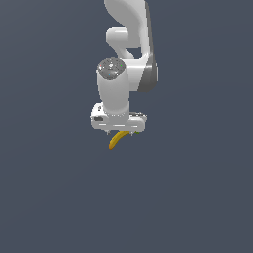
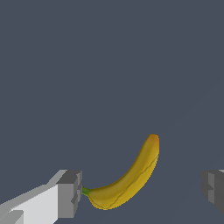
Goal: Pick up the object and move it to a goal position.
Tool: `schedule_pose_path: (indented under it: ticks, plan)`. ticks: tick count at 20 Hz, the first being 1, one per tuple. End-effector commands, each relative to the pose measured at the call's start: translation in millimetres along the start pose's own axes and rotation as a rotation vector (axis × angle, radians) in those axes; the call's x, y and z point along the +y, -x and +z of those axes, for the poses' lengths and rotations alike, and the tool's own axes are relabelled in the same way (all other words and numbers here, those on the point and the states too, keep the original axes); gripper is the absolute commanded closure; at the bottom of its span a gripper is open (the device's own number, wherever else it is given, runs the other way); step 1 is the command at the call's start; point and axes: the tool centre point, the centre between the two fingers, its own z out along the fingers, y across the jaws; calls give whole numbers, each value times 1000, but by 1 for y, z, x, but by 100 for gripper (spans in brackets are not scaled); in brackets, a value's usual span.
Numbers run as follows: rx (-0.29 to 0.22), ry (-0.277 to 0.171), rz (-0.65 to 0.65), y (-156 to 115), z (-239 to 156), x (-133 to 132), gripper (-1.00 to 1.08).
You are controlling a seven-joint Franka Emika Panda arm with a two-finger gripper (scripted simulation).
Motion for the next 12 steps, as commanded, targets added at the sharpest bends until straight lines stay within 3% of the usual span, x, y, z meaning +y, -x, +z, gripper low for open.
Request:
schedule_pose_path:
  ticks: [1,12]
  plan:
    - [0,0,0,0,0,0,-92]
    - [-2,18,21,0,-7,36,-92]
